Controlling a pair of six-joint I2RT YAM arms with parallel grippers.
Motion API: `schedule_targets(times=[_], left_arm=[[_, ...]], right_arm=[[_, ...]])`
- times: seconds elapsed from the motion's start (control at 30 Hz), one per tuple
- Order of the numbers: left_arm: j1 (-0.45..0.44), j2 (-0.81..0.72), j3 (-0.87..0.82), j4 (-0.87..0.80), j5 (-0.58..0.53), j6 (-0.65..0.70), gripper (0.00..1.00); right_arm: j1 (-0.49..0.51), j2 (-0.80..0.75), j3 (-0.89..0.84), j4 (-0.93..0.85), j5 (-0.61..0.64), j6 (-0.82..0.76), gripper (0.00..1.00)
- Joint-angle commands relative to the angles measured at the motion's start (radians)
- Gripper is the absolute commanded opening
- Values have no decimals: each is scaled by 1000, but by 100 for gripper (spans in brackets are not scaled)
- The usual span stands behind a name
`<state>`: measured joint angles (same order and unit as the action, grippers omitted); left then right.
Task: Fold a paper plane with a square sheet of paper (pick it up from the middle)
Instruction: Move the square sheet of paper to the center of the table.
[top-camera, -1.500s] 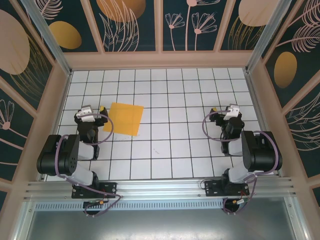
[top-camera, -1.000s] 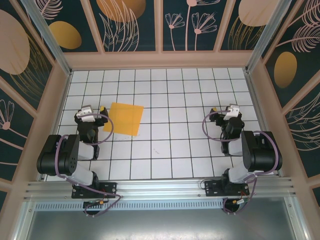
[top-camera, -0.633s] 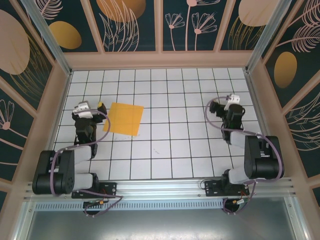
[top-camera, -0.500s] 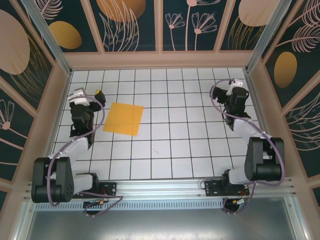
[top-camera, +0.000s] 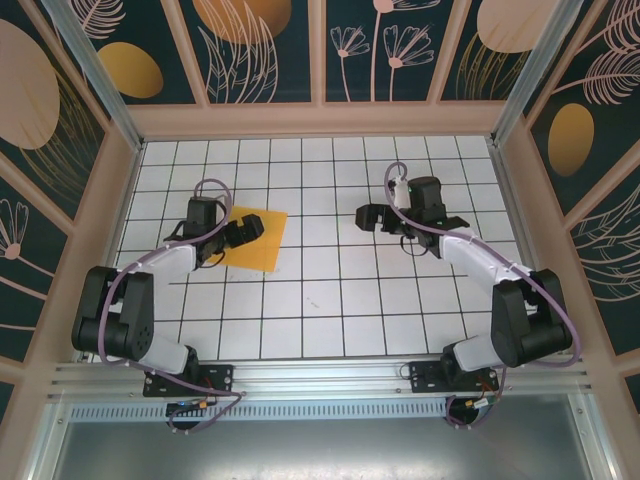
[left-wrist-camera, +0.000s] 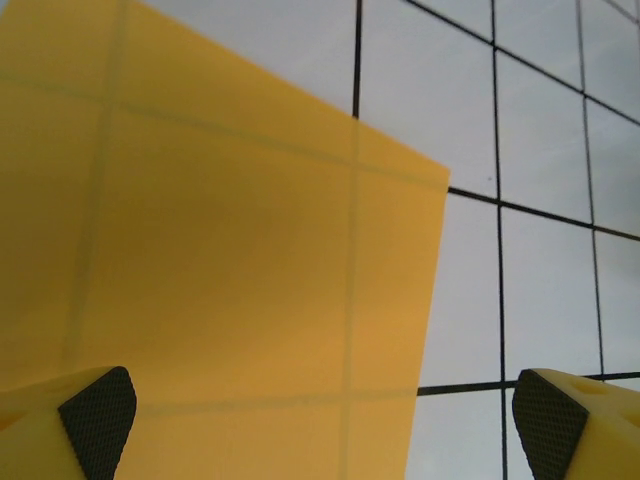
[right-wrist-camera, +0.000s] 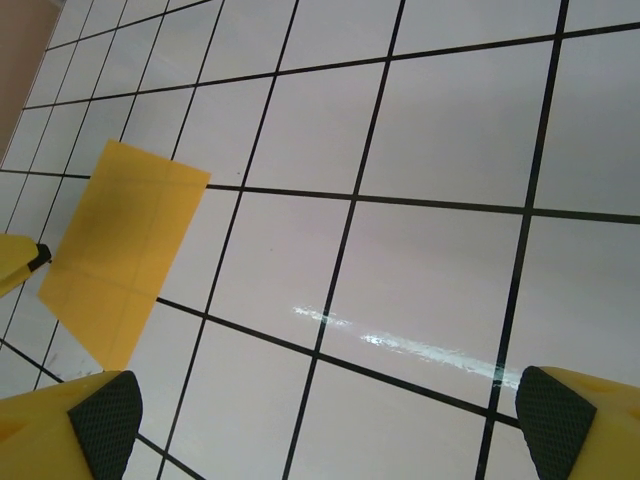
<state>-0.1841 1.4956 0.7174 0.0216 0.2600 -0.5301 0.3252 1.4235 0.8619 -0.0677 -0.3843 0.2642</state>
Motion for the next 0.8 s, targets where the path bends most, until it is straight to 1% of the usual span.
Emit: schedule_targets(times=[0.0, 0.07, 0.17, 0.3, 0.43, 0.6, 0.7, 0.77], left_arm=[[-37, 13, 52, -142, -111, -18, 99], [-40, 28, 60, -156, -130, -22, 99], [-58, 55, 69, -158, -137, -43, 98], [-101, 103, 90, -182, -198, -70, 99], [-127, 133, 91, -174, -203, -107, 99], [-183, 147, 81, -174, -154, -161, 99], [-229, 149, 36, -96, -103, -233, 99], [-282, 153, 22, -59, -83, -278, 98]], right_arm=[[10, 18, 17, 2, 14, 83, 99], [18, 27, 10, 20, 2, 96, 99], [27, 31, 0, 29, 19, 116, 99], [28, 26, -19, 36, 34, 143, 99], [28, 21, -41, 45, 37, 159, 99], [28, 18, -62, 38, 56, 175, 99], [28, 12, -74, 31, 93, 183, 99], [28, 11, -77, 20, 123, 195, 99]])
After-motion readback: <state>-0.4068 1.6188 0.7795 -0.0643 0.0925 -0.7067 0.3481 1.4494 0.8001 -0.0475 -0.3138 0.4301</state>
